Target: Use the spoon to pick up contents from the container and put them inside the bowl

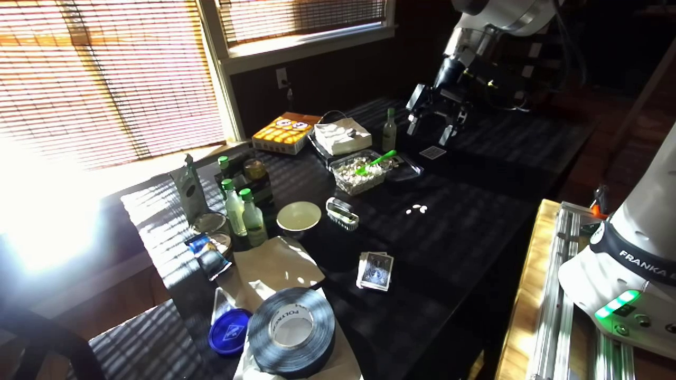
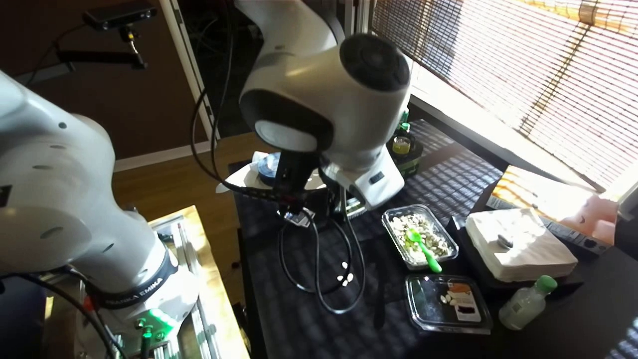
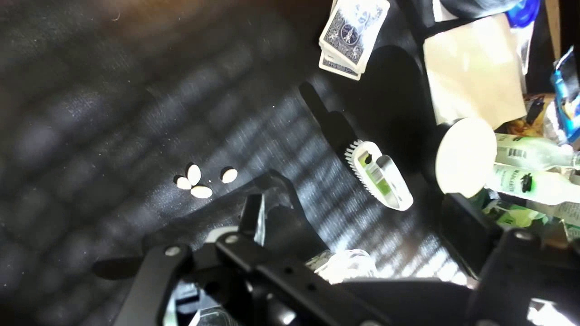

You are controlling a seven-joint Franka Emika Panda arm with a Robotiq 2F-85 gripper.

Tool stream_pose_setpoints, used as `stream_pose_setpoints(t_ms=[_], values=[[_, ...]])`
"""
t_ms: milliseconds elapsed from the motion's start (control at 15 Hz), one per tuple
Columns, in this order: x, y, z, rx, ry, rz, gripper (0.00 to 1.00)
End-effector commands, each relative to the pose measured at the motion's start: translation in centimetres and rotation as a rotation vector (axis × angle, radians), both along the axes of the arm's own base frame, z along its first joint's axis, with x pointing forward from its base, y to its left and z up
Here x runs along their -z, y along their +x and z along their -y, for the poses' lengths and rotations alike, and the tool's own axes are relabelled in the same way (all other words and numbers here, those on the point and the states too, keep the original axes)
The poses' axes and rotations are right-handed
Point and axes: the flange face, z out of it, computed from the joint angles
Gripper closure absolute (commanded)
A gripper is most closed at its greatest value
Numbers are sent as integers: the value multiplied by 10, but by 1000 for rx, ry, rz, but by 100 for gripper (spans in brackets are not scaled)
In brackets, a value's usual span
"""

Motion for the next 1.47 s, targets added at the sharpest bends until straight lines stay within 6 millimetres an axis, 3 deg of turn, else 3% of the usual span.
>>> stream_pose_setpoints(t_ms=[0, 267, 667, 933, 1000, 1200, 1400], values=[[4, -2, 4, 7, 10, -3, 0], [11, 7, 8, 70, 20, 6, 0], [50, 24, 81, 421, 147, 88, 0], [92, 38, 119, 548, 194, 79, 0], [67, 21, 104, 518, 178, 101, 0], [90, 30, 118, 539, 167, 61, 0], [95, 36, 118, 540, 195, 81, 0]])
